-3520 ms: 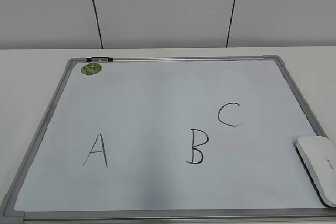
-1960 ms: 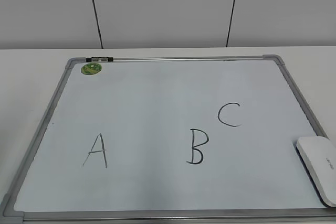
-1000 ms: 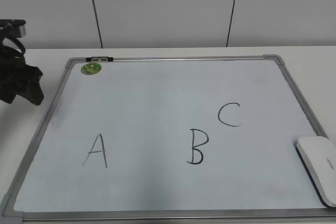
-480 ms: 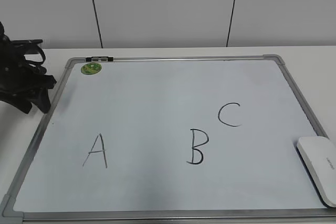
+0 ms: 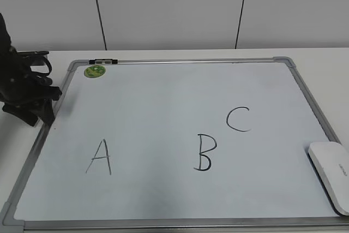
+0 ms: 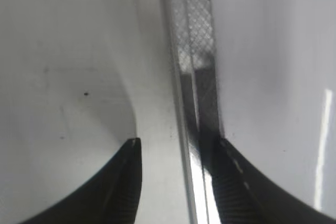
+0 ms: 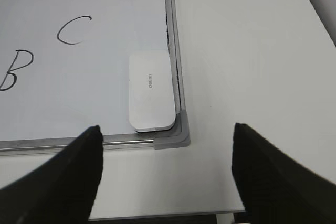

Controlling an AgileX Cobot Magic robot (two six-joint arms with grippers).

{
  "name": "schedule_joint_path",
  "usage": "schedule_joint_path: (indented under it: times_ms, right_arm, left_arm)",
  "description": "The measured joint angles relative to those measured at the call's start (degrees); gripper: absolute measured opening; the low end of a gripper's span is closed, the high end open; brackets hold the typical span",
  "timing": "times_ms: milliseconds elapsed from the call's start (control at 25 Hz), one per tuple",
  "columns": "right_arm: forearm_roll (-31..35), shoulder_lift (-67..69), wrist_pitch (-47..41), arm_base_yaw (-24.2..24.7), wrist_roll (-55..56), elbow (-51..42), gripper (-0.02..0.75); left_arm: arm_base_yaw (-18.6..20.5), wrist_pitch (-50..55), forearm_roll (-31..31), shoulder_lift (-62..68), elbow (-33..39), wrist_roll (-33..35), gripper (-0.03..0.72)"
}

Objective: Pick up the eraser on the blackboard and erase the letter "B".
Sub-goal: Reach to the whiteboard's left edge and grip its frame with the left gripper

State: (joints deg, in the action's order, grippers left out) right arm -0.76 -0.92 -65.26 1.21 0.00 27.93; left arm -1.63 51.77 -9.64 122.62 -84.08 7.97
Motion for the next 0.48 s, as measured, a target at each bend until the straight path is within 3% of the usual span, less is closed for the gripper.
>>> schedule_joint_path:
  times_ms: [480]
  right_arm:
    - [0.0, 0.0, 0.0, 0.0, 0.0, 0.0, 0.567]
  left_arm:
    - [0.0, 0.0, -0.3, 0.1, -0.1, 0.1, 0.183]
